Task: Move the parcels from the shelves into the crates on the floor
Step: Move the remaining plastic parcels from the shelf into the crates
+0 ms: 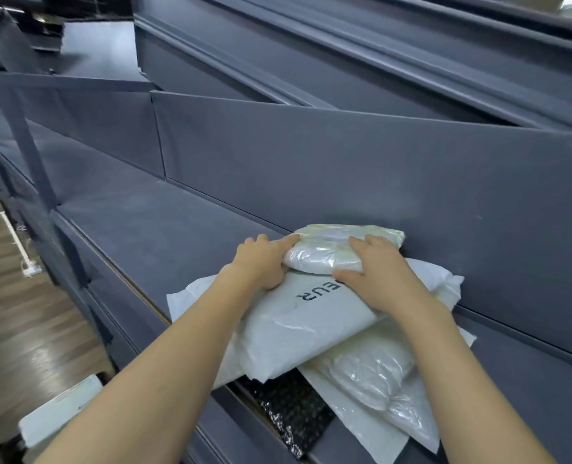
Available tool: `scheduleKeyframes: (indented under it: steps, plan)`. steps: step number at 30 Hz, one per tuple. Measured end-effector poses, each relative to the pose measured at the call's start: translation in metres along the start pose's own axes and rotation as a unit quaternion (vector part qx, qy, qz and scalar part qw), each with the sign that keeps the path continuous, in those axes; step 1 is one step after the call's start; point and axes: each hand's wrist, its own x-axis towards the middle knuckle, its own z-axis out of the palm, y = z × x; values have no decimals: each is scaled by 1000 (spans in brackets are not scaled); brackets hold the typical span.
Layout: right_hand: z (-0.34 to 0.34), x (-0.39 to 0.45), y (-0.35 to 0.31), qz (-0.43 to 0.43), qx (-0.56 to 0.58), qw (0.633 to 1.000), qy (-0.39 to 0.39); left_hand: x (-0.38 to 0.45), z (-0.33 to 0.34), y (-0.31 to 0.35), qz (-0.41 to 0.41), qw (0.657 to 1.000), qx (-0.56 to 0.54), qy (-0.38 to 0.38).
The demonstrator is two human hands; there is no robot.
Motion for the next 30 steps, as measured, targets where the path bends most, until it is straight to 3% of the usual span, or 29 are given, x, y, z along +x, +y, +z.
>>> scheduleKeyframes:
  steps: [4,13,19,23,27,30]
  plan:
    - [-1,-11,-15,-55,15,998,21,-40,-10,-16,-37,998,-6,54]
    - [22,-75,-63,-202,118,971,50,-171,-8,-67,-79,953,-227,185]
    - [42,-122,-81,-223,135,961,98,-229,-16,-86,-80,938,-300,157]
    - [59,-157,-104,-213,122,960,137,-253,-25,-108,-56,899,-415,126]
    - [83,-186,-138,-195,109,964,144,-273,-21,-144,2,914,-401,62]
    - [104,-204,-160,-164,95,972,139,-290,-4,-165,-8,919,-389,68]
